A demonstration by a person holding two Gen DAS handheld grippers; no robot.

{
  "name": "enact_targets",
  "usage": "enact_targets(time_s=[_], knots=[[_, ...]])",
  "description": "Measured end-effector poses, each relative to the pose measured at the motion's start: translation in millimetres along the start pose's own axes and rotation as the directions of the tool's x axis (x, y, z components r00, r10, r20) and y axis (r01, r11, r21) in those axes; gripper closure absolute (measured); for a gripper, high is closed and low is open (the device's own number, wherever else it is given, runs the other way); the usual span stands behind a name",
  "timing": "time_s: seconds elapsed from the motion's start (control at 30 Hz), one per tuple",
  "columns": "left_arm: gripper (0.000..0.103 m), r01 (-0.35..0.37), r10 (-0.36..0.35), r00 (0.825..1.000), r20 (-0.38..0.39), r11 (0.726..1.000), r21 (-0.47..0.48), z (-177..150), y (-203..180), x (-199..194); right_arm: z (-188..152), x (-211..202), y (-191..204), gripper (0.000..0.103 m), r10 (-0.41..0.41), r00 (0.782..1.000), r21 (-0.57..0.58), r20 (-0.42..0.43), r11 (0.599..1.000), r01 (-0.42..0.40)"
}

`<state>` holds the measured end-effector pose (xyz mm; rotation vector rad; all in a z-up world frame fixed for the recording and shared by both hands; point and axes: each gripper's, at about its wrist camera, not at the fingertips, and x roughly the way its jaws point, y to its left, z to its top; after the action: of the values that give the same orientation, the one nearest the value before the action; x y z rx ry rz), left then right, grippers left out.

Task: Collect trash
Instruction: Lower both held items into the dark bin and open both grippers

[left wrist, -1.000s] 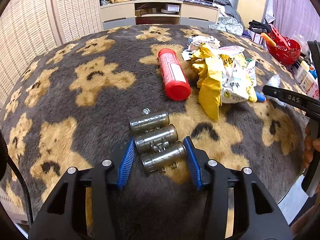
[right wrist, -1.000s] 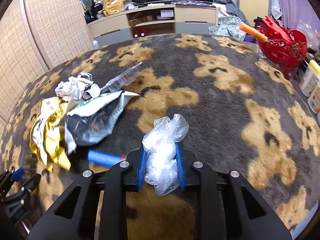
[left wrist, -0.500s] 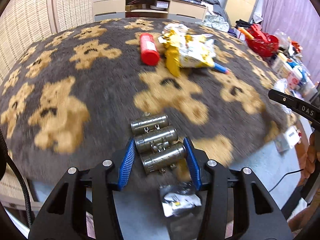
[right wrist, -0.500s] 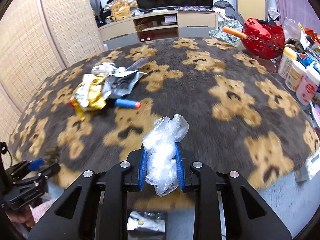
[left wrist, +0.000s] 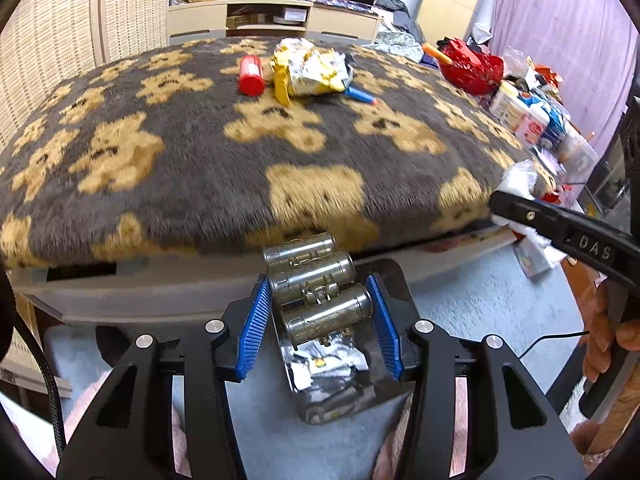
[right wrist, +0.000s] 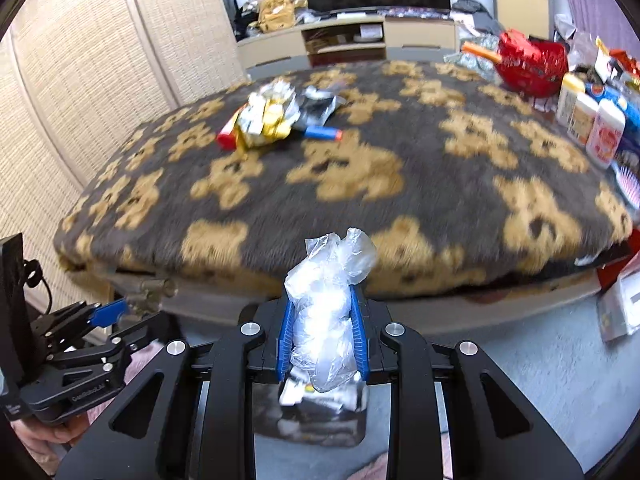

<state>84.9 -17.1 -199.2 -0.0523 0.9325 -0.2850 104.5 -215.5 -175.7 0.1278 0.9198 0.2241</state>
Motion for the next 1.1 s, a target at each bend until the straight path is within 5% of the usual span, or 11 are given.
enact_targets(time_s=[0.5, 0.97, 1.1], knots=[[0.057, 0.024, -0.022, 0.990, -0.137, 1.000, 0.017, -51.0, -14.1, 45.8, -61.8, 43.6, 5.4, 0.077, -0.001, 0.986, -0.003, -0.166, 1.000, 0.001], [0.056, 0.059, -0.055, 0.980, -0.190, 0.998, 0.018, -57.5, -21.2, 64.7, -63.2, 59.2, 4.8, 0.074, 0.026, 0.980, 0.024, -0.197, 0.999, -0.022], [0.056, 0.068, -0.064, 0.981, -0.185, 0.998, 0.012, -54.4, -20.8, 62.6, -60.1, 58.3, 5.6, 0.057, 0.031, 0.982, 0.031, -0.188, 0.999, -0.026]])
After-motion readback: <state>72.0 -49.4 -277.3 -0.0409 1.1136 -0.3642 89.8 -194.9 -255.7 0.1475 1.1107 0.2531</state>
